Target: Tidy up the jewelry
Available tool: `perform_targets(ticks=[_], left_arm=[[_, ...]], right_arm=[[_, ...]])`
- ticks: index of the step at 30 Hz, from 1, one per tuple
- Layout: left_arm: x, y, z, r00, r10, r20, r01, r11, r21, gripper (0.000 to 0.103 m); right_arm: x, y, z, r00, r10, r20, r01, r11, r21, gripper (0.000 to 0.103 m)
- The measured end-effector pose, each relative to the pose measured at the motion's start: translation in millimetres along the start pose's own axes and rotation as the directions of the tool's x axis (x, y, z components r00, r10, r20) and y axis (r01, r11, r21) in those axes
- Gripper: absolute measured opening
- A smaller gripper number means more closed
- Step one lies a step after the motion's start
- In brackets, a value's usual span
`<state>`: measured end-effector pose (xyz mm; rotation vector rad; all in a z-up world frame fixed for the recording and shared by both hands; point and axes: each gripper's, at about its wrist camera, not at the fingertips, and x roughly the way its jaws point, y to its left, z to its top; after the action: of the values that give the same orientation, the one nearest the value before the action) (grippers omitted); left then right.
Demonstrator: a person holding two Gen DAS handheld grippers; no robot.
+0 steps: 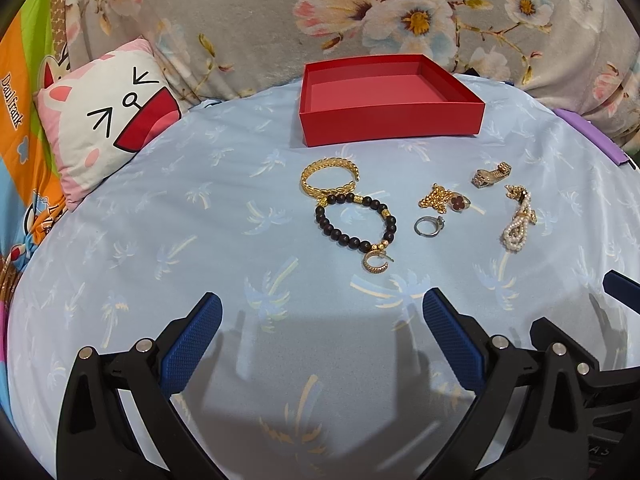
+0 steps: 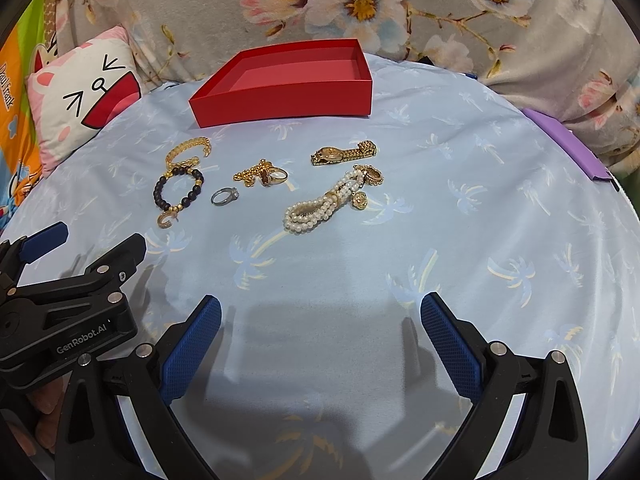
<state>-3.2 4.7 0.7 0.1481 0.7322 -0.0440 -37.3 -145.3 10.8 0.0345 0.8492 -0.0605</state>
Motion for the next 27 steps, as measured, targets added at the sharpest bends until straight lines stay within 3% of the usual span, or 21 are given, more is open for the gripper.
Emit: perform_targets(ticks=[13, 18, 23, 27], left_arm=[[0.6, 6.0, 0.0, 1.000, -0.004, -0.001, 0.004, 1.000, -0.001, 0.098], [6.2, 24.4, 5.9, 0.999, -0.030, -0.016, 0.030, 0.999, -0.040, 0.098], [14.7, 42.9, 17.0, 1.000, -0.027, -0.014, 0.026, 0.997, -0.066, 0.098], [24.0, 63.7, 20.1, 0.999, -0.030, -0.039, 0.025, 0.991, -0.132, 0.098]], right_arm=[[3.5, 1.6, -0.2, 1.000, 0.025, -0.009, -0.025, 1.000, 0.006, 0.098], [6.8, -23.9, 4.7, 0.995, 0.097, -0.033, -0.093, 0.991, 0.098, 0.098], [11.4, -36.3, 24.6, 0.994, 0.100, -0.046, -0.092, 0.984, 0.152, 0.098], [25.5, -27.8, 44.9, 0.990, 0.116, -0.079, -0.105, 0.986, 0.128, 0.084]])
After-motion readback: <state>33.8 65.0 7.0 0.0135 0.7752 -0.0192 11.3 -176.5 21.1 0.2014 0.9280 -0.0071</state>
